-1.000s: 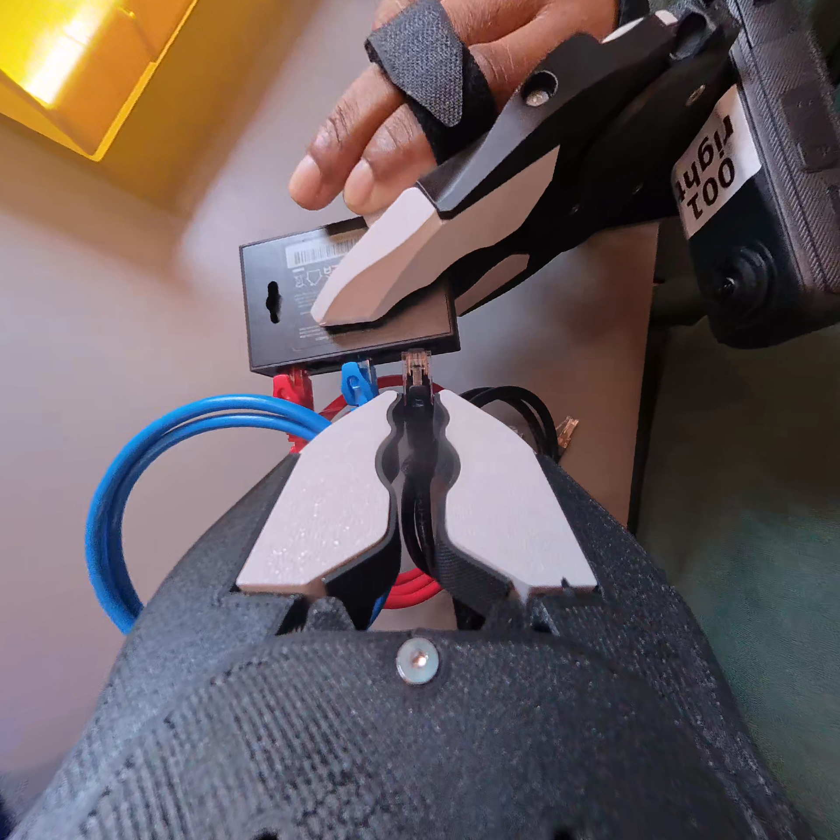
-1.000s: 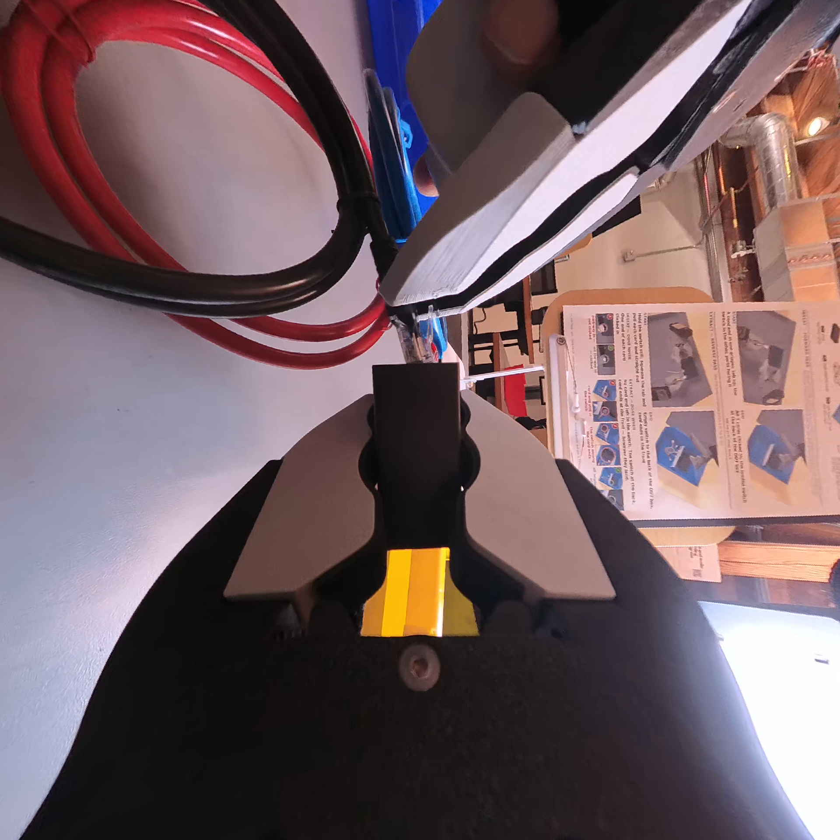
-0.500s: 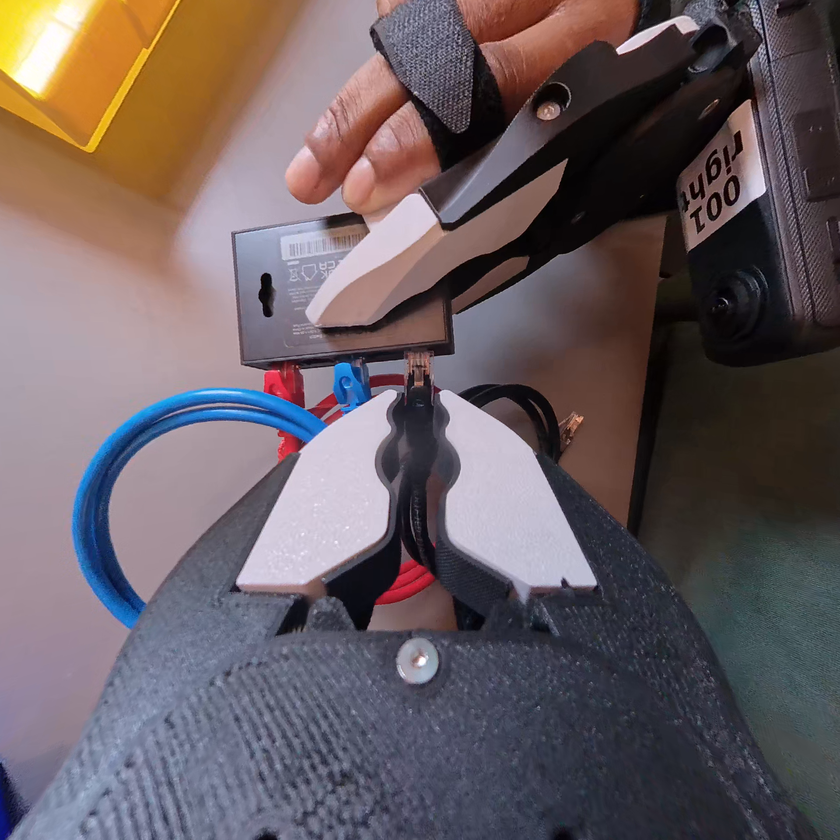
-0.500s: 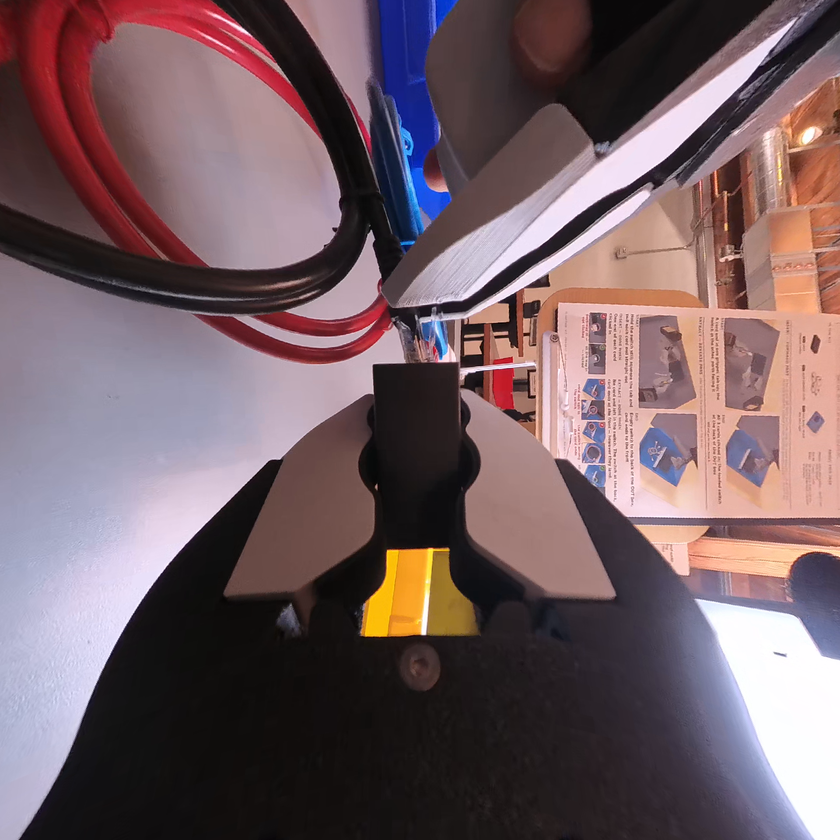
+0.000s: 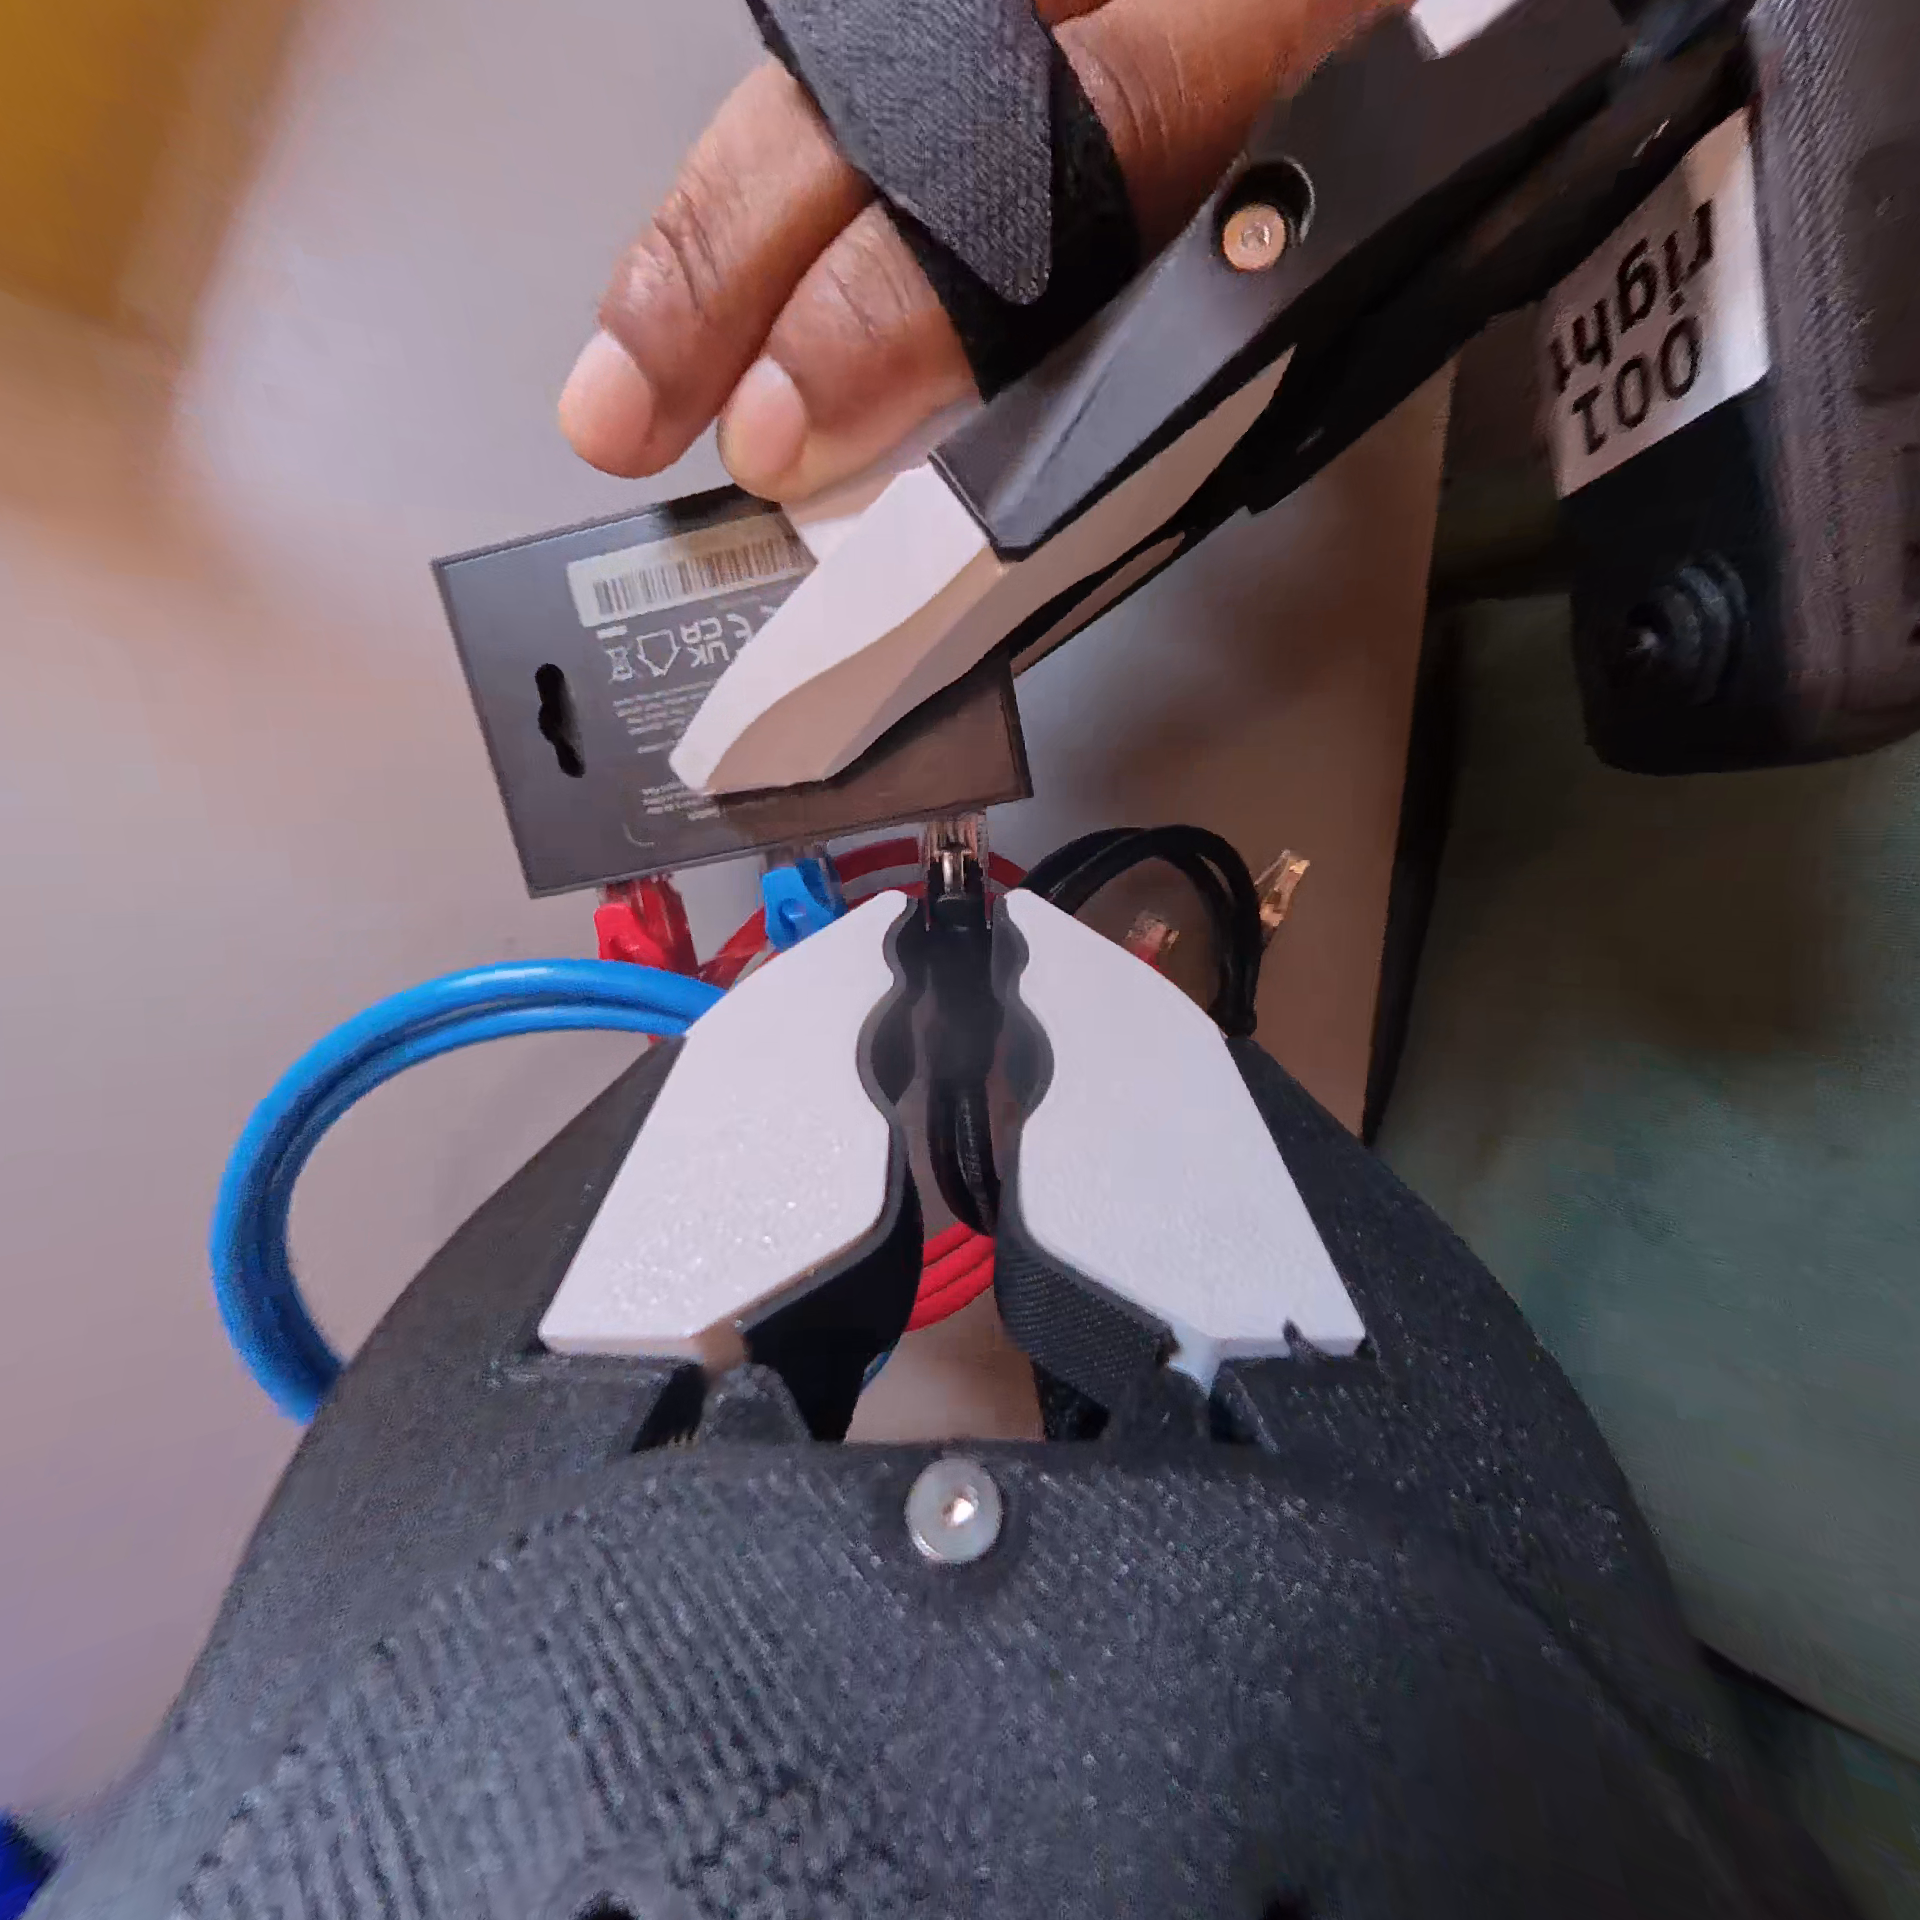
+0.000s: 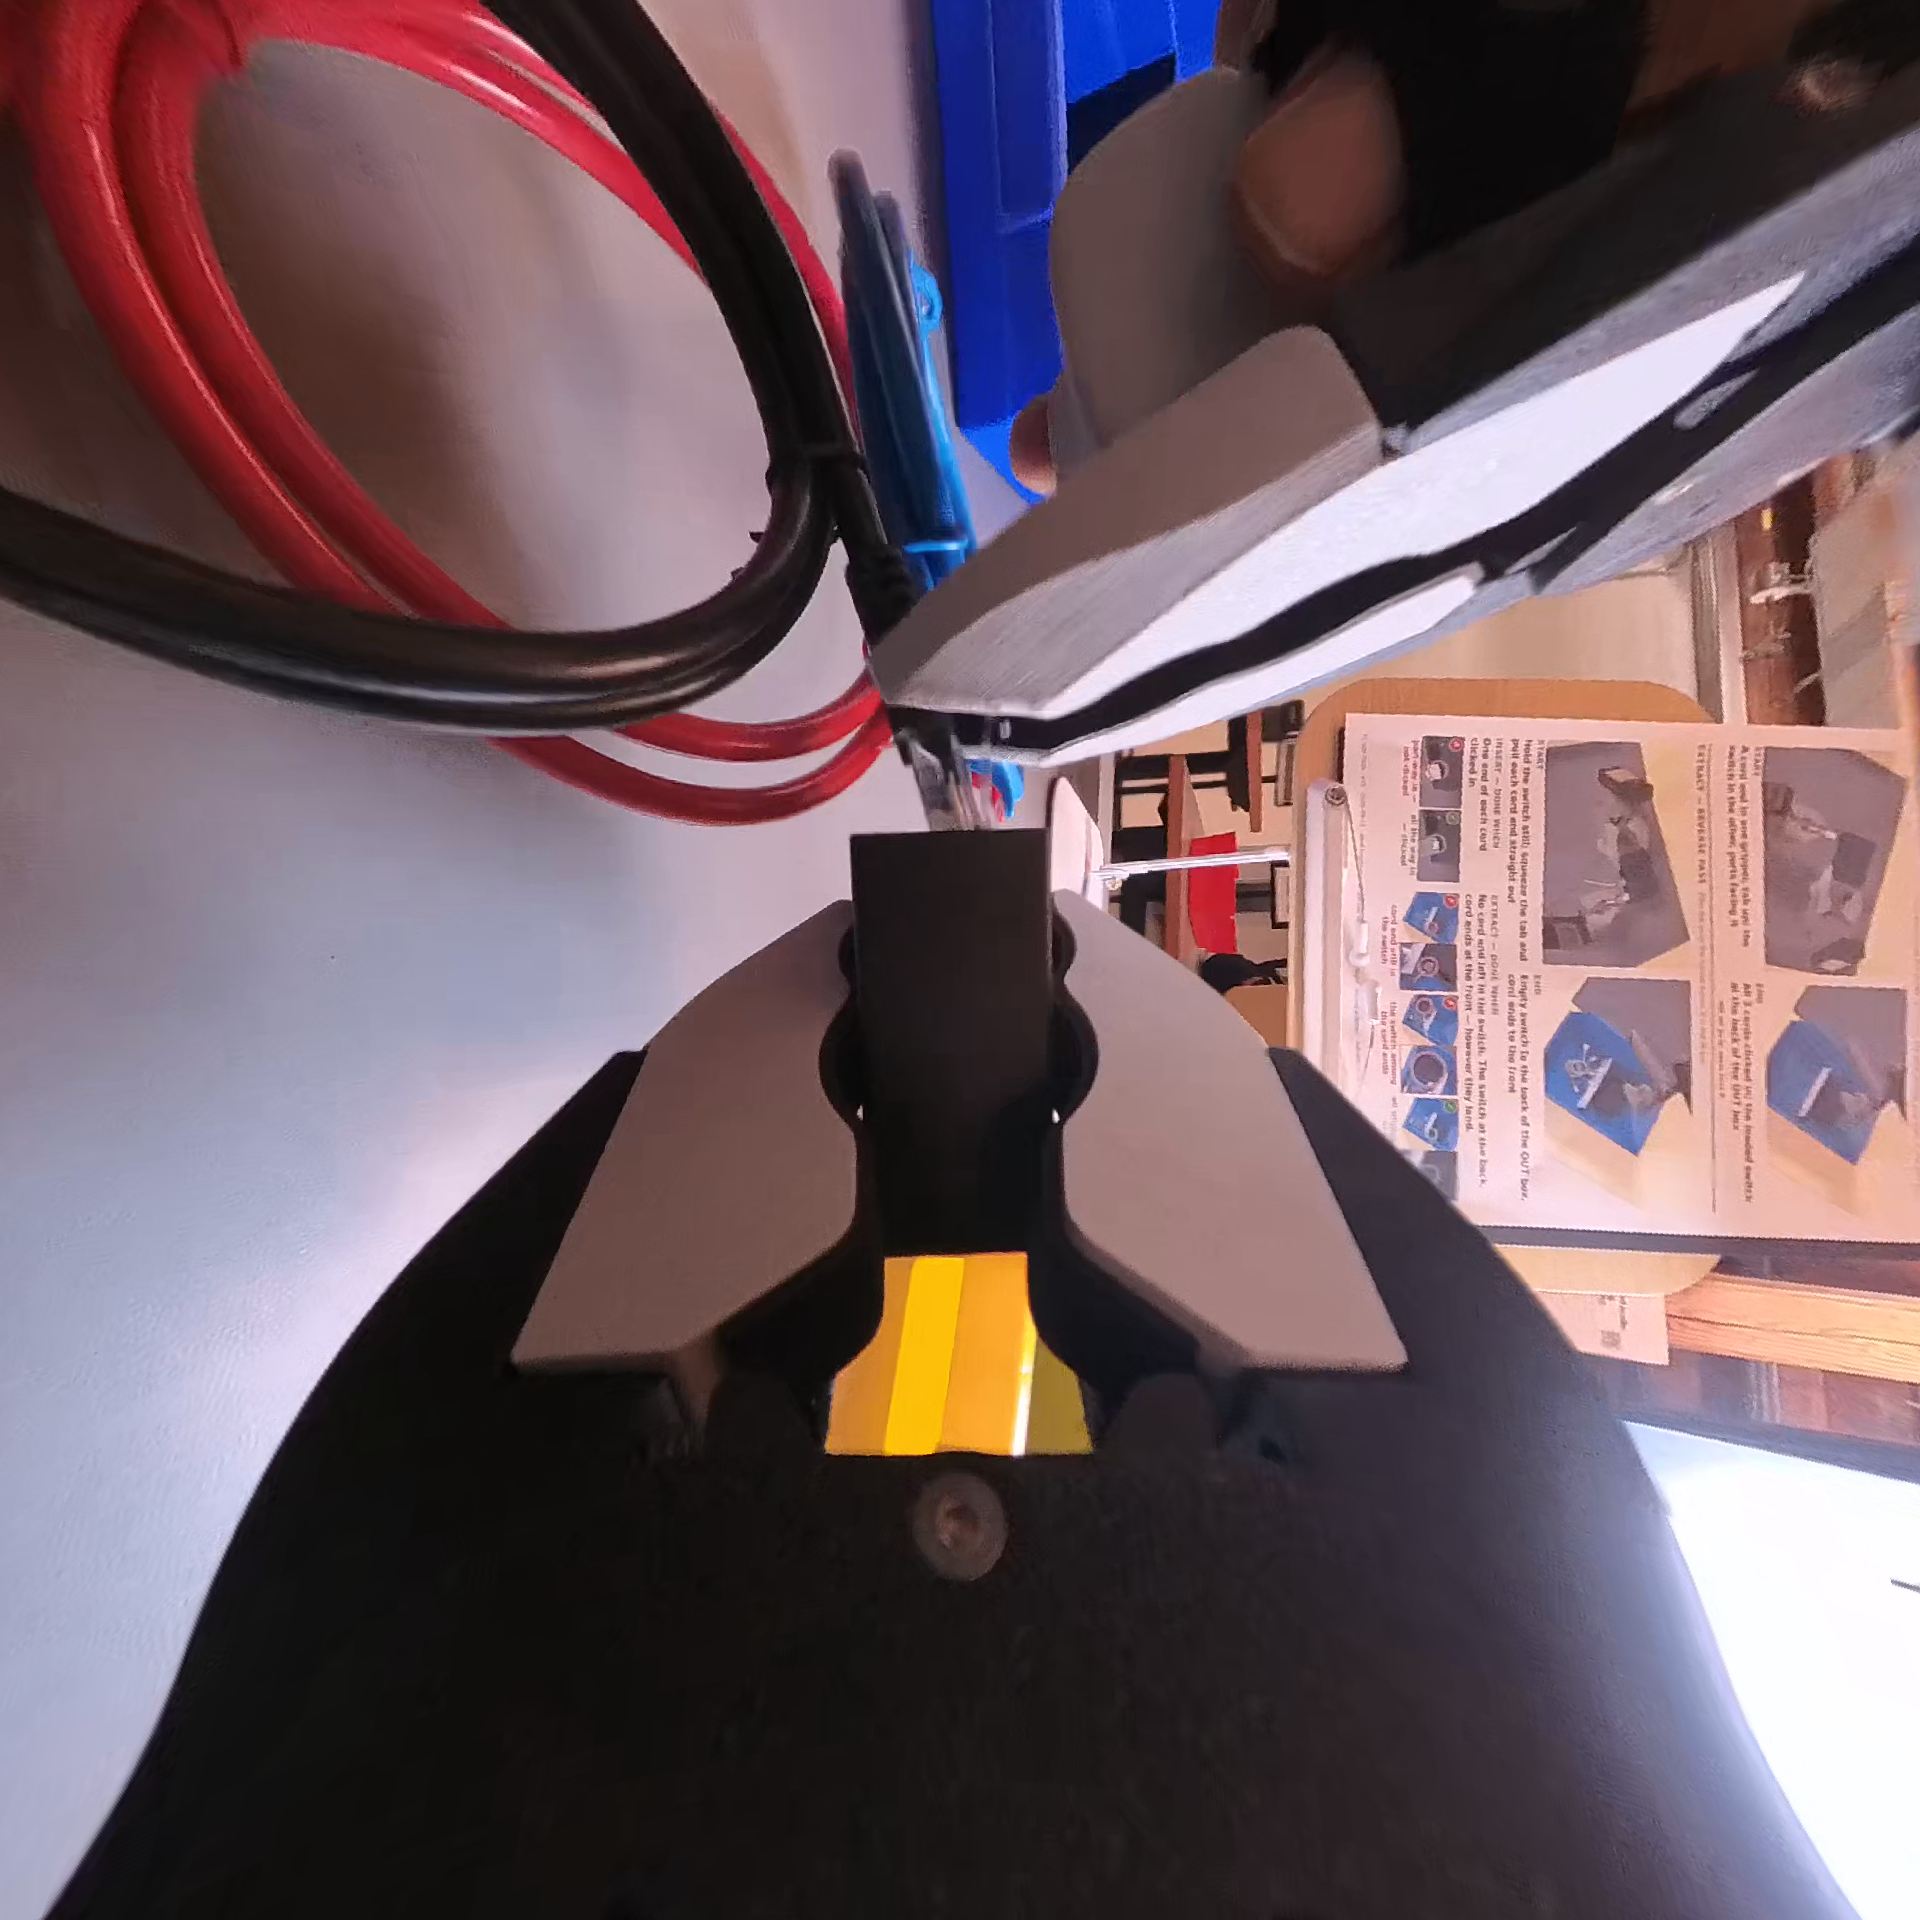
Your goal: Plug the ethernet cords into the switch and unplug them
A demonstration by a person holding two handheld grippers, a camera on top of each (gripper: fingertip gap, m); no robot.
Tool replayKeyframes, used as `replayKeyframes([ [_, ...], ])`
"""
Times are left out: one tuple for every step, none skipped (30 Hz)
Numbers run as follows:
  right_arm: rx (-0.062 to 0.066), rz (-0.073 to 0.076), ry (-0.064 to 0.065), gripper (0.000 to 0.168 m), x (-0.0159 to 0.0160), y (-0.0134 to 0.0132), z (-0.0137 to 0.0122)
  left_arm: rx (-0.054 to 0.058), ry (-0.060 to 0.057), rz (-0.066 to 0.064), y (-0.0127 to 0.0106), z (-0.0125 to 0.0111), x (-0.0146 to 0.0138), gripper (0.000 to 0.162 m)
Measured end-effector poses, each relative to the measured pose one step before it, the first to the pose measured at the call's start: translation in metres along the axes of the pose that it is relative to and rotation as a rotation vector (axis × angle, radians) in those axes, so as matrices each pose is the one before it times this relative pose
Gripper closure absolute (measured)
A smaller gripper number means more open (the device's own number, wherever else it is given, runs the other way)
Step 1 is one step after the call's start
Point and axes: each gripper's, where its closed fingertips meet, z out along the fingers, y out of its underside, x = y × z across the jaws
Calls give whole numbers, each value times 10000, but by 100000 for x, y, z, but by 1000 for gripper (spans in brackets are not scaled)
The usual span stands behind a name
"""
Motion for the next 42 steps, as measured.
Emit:
replayKeyframes([
  [-44,-193,24,139,-1,-50,1,174,359,-216,-121,-18,69,150],
  [-71,-137,-65,139,-144,-27,52,-9,137,-26,141,71,-37,150],
  [-43,-180,-43,139,-194,-60,56,-87,53,-22,151,137,-22,150],
  [-17,-218,-43,140,-232,-57,44,-90,-11,19,103,173,-20,150],
  [-39,-80,-47,139,-159,6,61,24,-74,10,-94,143,-71,150],
  [-55,40,-9,140,-61,57,64,54,-60,-10,-121,12,-80,150],
  [-15,51,72,140,92,45,-8,186,9,34,-178,-93,-44,151],
  [-32,123,66,140,162,104,-25,260,28,28,-252,-170,-27,151],
  [-31,125,13,140,86,109,16,196,-69,102,-196,-105,-105,151],
  [-34,25,28,140,13,105,66,126,-118,4,-126,7,-119,151],
  [2,12,38,140,-50,33,67,80,-94,29,-56,70,-66,151],
  [71,89,-32,140,-157,-128,66,110,-2,32,-64,88,32,151],
  [32,74,-34,140,-152,-63,25,70,24,10,46,62,52,151],
  [81,56,47,140,-2,14,-76,247,11,40,-111,25,83,151],
  [92,98,2,140,13,-33,-101,230,63,-4,-109,-11,105,151],
  [-43,59,-23,140,-6,147,-8,195,-63,49,-102,12,-92,151],
  [-85,-20,18,140,43,261,70,169,-157,31,-81,35,-238,151],
  [-63,5,1,140,31,219,85,129,-185,61,-73,14,-221,151],
  [-36,63,9,139,93,93,47,138,-210,164,-99,-103,-98,148],
  [46,149,44,139,262,-45,-34,259,-201,215,-284,-324,54,144],
  [37,127,92,139,402,-1,-109,529,-49,172,-659,-689,330,141],
  [-46,50,225,139,530,223,-165,690,-10,38,-903,-1116,367,137],
  [-77,101,168,139,489,415,-172,657,-215,61,-841,-1402,19,131],
  [-116,196,125,139,477,563,-149,720,-358,144,-882,-1593,-250,126],
  [-163,236,187,139,581,693,-108,786,-359,150,-894,-1700,-343,124],
  [-191,266,163,139,609,741,-66,756,-358,72,-760,-1715,-477,122],
  [-168,309,186,139,707,684,-49,705,-415,-10,-567,-1671,-701,122],
  [-136,316,188,139,763,594,-59,625,-515,-82,-303,-1565,-1046,123],
  [-130,318,195,138,788,522,-48,540,-598,-149,20,-1401,-1354,124],
  [-101,310,201,138,791,442,-37,481,-525,-266,323,-1151,-1410,124],
  [-81,278,183,139,734,352,-25,402,-294,-516,597,-869,-1189,124],
  [-66,233,197,138,688,262,-22,335,74,-827,747,-568,-698,123],
  [-69,169,193,138,632,193,19,380,421,-1052,695,-299,-230,121],
  [-79,112,187,139,530,134,79,589,580,-1185,442,-95,-52,118],
  [-131,81,187,139,479,122,157,735,578,-1188,298,88,-153,117],
  [-259,129,229,139,487,211,253,651,405,-1190,401,270,-500,113],
  [-398,235,205,138,416,303,371,437,372,-1075,540,481,-497,105],
  [-427,276,81,138,241,290,434,211,426,-952,493,654,-155,97],
  [-428,212,36,139,129,230,463,-27,319,-532,532,805,100,92],
  [-321,44,39,139,53,32,405,-212,-11,76,654,914,-65,89],
  [-174,-105,79,139,7,-238,258,-218,-228,375,554,998,-241,84],
  [-153,-274,126,139,-54,-338,172,-127,-84,240,342,1048,-33,79],
])
